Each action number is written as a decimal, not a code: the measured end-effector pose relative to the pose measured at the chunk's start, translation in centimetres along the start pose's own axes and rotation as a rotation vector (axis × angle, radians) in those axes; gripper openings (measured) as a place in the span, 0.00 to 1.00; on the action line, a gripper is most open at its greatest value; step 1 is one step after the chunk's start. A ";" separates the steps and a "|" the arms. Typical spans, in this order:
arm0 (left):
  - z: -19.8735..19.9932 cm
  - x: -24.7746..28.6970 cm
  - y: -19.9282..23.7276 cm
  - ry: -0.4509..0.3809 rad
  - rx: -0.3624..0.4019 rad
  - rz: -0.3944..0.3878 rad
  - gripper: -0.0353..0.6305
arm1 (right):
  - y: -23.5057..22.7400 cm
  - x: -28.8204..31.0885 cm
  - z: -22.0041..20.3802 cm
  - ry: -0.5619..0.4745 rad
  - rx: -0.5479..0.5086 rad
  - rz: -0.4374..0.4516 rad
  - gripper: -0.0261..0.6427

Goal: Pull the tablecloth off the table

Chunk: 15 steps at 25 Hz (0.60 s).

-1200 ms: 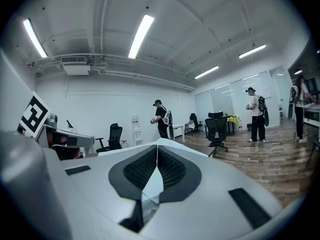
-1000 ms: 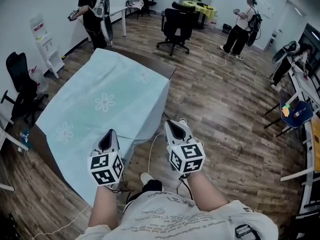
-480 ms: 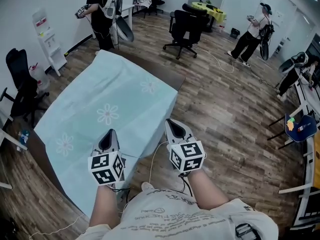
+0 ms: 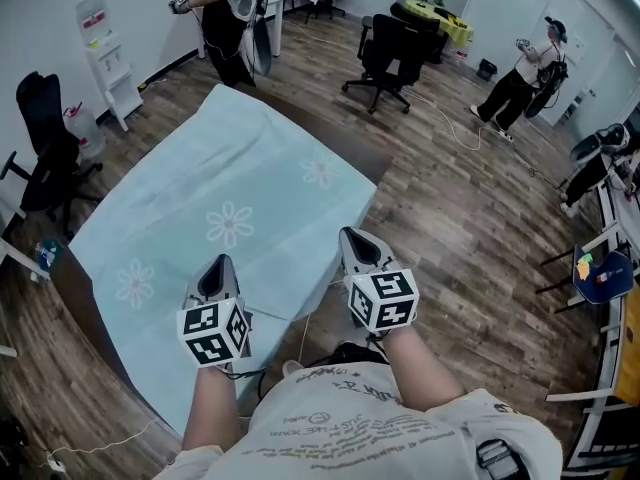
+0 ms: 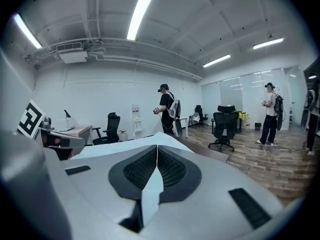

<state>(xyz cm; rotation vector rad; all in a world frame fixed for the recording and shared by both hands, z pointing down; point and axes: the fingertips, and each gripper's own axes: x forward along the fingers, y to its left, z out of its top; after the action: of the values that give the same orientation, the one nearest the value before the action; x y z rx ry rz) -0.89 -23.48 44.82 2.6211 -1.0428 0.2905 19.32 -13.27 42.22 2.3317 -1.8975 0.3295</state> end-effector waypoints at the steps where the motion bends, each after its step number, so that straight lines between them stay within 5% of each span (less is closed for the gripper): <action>1: -0.2 0.1 0.5 0.006 -0.012 0.007 0.07 | 0.2 0.6 0.0 0.003 -0.001 0.008 0.06; 15: -1.5 1.7 7.1 0.050 -0.056 0.225 0.07 | 1.6 10.4 0.4 0.057 -0.069 0.156 0.06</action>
<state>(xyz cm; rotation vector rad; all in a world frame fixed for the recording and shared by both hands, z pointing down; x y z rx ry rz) -4.73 -28.90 48.11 2.4362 -1.3104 0.3695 19.77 -23.56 44.29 2.1137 -2.0346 0.3353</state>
